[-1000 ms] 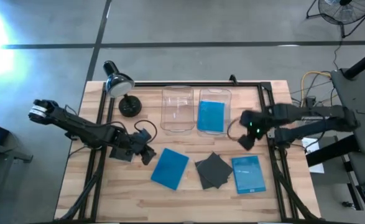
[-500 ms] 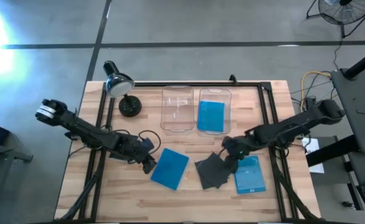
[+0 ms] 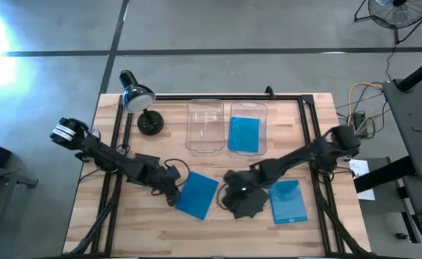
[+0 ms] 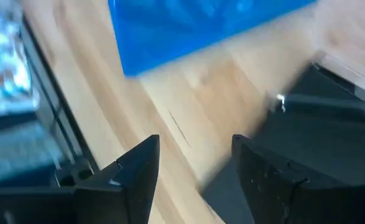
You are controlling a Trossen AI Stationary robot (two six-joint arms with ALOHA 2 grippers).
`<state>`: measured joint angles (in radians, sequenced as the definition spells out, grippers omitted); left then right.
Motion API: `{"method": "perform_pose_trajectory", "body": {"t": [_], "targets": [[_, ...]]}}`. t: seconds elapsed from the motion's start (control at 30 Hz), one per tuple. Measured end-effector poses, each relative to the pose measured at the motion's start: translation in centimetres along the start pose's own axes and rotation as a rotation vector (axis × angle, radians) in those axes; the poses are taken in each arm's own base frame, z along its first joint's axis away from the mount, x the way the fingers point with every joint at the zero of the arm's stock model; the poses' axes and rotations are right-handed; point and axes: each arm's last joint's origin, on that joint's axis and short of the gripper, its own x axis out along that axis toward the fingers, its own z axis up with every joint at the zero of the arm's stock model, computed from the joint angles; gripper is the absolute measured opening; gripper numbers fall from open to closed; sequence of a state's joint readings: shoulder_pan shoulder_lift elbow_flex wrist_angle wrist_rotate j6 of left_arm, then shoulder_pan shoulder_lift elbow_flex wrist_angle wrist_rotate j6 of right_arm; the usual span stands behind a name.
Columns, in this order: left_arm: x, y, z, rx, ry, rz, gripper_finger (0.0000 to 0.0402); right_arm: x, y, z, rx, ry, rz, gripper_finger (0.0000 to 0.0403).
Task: Pick & place jewel cases by type
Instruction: Put the blue CD case into the right transparent bin
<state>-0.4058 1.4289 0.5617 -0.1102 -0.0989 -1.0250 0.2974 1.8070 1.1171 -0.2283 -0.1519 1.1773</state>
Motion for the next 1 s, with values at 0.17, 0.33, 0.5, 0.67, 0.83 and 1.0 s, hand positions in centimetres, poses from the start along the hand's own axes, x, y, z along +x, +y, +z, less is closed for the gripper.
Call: {"method": "perform_pose_trajectory", "body": {"t": [0.17,0.33,0.5,0.67,0.83,1.0], "targets": [[0.8,-0.5,-0.7,0.073,0.031,-0.024,0.0105,3.2,1.9,1.3,0.209,-0.022,-0.007,0.0188],[0.8,-1.0,-1.5,0.120,0.044,-0.039,0.0105,6.2,3.3,1.3,0.308,-0.023,-0.020,0.0197],[0.6,-1.4,-2.2,0.154,0.054,-0.055,0.0105,7.1,3.5,-0.2,0.396,-0.071,-0.143,0.0216],[0.5,-1.6,-2.5,0.156,0.057,-0.068,0.0105,7.0,3.7,-1.4,0.437,-0.113,-0.180,0.0231],[0.8,-1.6,-2.7,0.160,0.061,-0.068,0.0105,8.4,3.4,-1.3,0.492,-0.143,-0.158,0.0239],[1.3,-1.9,-2.8,0.160,0.104,-0.116,0.0105,9.5,3.2,-1.1,0.516,-0.184,-0.128,0.0240]]}}
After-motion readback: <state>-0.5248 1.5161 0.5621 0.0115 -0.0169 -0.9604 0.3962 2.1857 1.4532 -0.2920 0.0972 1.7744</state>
